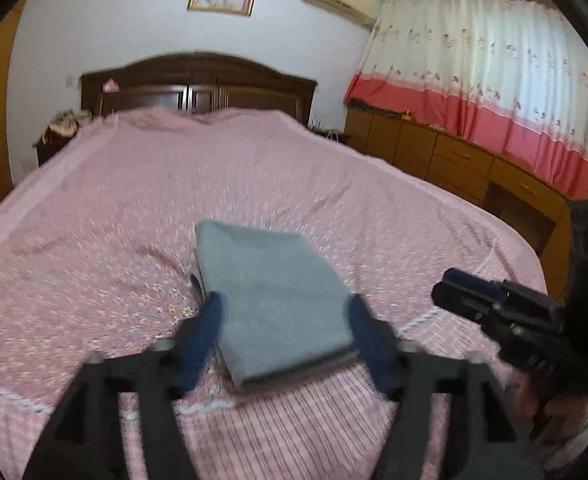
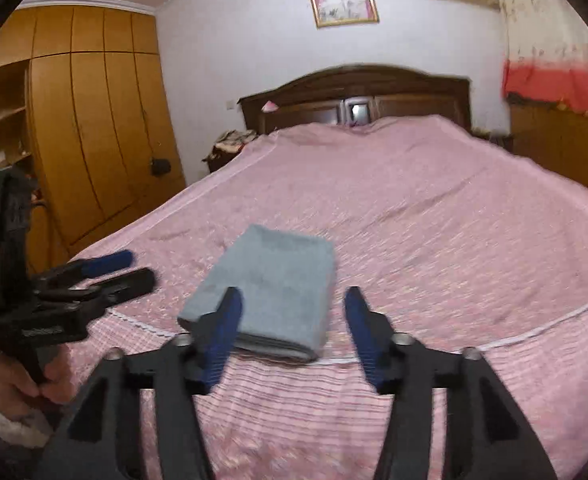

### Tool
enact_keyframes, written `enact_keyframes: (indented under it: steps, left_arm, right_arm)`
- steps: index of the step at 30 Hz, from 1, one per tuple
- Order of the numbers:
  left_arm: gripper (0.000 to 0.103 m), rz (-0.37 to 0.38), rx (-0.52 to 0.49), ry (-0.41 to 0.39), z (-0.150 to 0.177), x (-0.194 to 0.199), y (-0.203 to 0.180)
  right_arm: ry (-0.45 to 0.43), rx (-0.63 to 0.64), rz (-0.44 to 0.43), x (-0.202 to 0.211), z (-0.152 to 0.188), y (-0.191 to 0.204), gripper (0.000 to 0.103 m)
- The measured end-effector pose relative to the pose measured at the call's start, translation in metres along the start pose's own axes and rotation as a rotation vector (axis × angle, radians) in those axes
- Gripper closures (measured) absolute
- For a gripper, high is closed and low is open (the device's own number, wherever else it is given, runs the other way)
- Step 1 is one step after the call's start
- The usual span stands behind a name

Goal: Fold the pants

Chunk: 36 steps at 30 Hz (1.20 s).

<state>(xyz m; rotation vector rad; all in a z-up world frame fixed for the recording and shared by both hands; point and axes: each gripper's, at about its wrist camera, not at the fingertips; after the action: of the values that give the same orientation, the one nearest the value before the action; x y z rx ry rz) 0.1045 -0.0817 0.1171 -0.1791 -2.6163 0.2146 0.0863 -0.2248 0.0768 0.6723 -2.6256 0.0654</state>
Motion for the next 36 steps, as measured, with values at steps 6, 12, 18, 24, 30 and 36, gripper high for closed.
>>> enact_keyframes:
  steps: [6, 12, 18, 24, 30, 36]
  left_arm:
    - [0.003, -0.022, -0.074, -0.078, 0.005, 0.050, -0.014]
    - [0.000, -0.062, -0.053, -0.107, 0.032, 0.049, 0.017]
    - [0.000, -0.067, 0.004, -0.028, 0.054, 0.025, 0.045]
    - [0.000, -0.076, 0.021, -0.003, 0.061, 0.019, 0.051]
    - [0.000, -0.070, -0.002, 0.004, 0.066, 0.017, 0.046]
    - [0.000, -0.069, -0.021, 0.040, 0.070, 0.012, 0.039]
  right_arm:
    - [-0.039, 0.059, 0.058, 0.028, 0.018, -0.017, 0.010]
    - [0.021, 0.066, -0.012, 0.019, 0.038, -0.016, 0.009]
    - [0.137, 0.187, -0.093, -0.005, 0.048, 0.015, 0.009]
    - [0.182, 0.196, -0.134, -0.016, 0.056, 0.023, 0.009]
    - [0.169, 0.144, -0.138, -0.009, 0.054, 0.013, 0.008]
    - [0.168, 0.095, -0.155, -0.008, 0.052, 0.005, 0.008]
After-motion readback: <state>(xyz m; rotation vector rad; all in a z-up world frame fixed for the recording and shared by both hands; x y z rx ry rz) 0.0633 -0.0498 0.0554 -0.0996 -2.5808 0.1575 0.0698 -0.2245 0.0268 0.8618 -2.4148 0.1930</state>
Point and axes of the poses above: each gripper's, at about its wrist camera, not at the fingertips, and x roughly against the way its jaws point, y to its left, z to its underside, and after that the axes turned 3 degrees about x, right-handed
